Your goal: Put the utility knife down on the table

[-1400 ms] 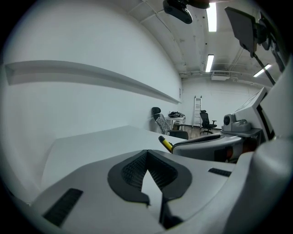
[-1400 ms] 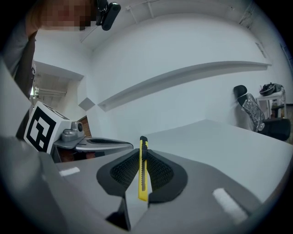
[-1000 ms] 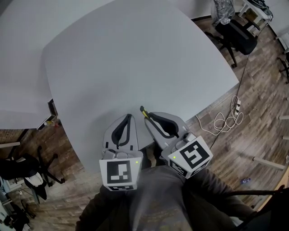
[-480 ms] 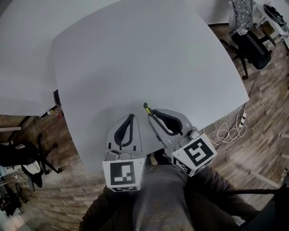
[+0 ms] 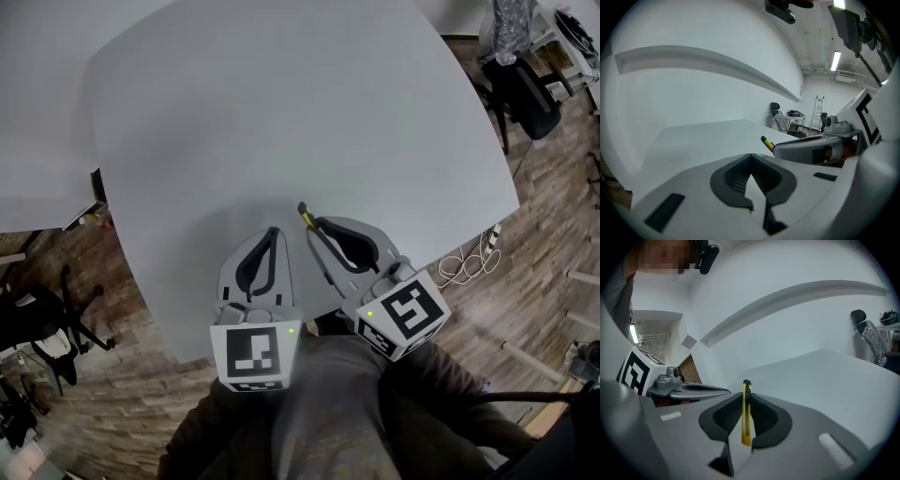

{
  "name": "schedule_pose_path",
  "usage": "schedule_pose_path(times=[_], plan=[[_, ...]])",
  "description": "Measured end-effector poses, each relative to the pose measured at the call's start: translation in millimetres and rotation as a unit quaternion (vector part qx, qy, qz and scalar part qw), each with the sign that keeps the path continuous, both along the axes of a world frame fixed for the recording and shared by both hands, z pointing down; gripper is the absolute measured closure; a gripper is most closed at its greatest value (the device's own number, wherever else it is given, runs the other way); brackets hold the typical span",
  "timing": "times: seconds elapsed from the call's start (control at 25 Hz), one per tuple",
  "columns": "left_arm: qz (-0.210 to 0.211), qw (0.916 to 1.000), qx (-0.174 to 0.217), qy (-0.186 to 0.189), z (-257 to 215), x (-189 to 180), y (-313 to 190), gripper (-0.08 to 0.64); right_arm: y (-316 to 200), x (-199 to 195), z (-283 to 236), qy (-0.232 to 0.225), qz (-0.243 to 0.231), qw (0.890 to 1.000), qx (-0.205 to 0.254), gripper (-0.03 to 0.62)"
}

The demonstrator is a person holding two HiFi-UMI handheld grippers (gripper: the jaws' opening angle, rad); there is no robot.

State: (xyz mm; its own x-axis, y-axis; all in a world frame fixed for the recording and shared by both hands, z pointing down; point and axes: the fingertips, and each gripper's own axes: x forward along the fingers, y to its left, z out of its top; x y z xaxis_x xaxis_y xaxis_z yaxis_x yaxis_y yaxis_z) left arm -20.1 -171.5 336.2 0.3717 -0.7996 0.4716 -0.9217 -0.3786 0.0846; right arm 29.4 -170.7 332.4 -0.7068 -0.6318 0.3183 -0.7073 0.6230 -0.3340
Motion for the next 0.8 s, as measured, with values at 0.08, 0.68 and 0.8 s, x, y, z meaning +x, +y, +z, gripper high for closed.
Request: schedule_pose_path(times=[0.08,0.68,0.8], plan=[[-0.001,1.0,-0.004,0.005,3,-5,-2,0.558,-1,-4,3,0.005,0.001,1.0,-0.003,0.541],[-0.027,0.9992,-0.025,0.017,41,-29,-28,0.558,-11,-9,34,0.026,0.013,0.999,-0.034,0.541],[-0.026,0.9988,-0.036,0.019,48,-34,-30,0.558,-11,-14,39,0.03,0.015,0.999,-0.038,0.541]])
